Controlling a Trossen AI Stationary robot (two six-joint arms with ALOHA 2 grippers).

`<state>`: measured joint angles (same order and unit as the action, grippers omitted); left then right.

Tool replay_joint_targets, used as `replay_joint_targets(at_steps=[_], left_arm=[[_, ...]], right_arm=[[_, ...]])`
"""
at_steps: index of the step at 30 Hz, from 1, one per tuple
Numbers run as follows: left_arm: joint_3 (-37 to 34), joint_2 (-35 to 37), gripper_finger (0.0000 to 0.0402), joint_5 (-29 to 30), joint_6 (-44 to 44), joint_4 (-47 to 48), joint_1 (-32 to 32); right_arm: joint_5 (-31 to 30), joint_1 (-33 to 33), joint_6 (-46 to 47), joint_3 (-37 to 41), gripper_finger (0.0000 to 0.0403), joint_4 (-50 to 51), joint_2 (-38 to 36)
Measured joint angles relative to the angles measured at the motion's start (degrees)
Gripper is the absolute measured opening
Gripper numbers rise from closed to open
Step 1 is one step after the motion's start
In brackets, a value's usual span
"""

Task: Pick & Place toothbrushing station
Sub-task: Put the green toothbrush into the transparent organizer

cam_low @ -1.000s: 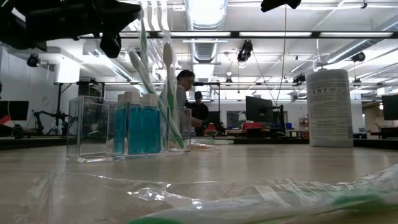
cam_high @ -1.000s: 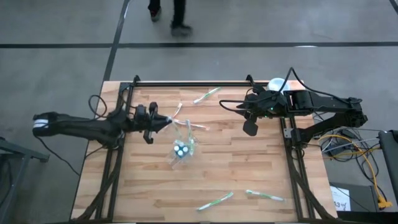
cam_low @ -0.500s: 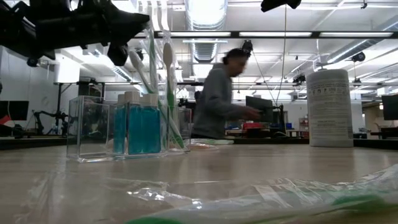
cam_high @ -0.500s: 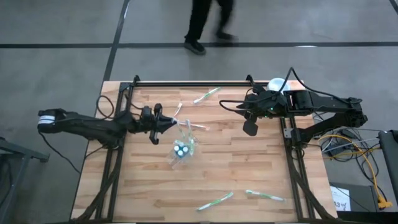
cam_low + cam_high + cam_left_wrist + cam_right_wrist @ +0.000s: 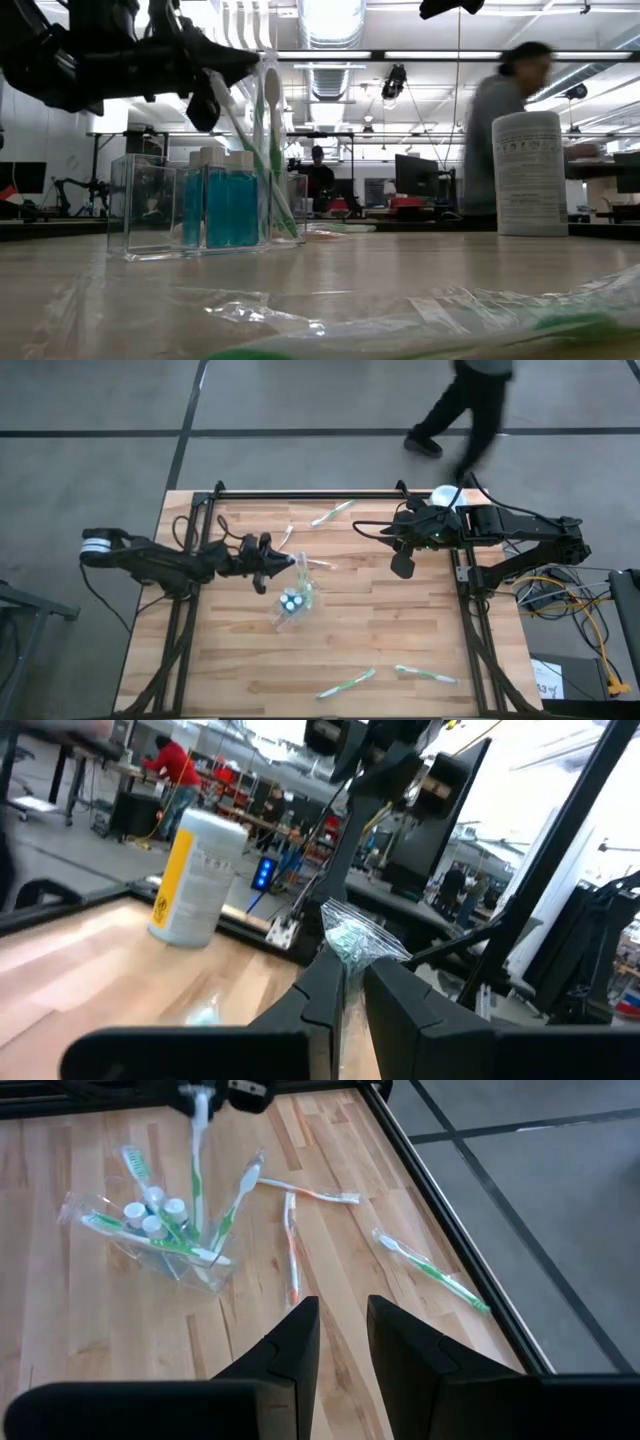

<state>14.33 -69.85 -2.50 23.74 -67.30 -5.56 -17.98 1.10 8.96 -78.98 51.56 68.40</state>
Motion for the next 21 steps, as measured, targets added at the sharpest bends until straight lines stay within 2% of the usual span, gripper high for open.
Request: replay_joint_targets(at_steps=[13, 21], left_arm=[[-0.18, -8.91, 0.0037, 0.0, 5.42, -0.12, 0.0], [-0.28, -10.91, 0.0038, 0.13, 8.51, -0.72, -0.02]], right_arm=[[0.0, 0.0, 0.02, 0.0, 0.0082, -0.01, 0.0], [0.02, -0.04, 0.02, 0.0, 0.0082, 0.0, -0.02]])
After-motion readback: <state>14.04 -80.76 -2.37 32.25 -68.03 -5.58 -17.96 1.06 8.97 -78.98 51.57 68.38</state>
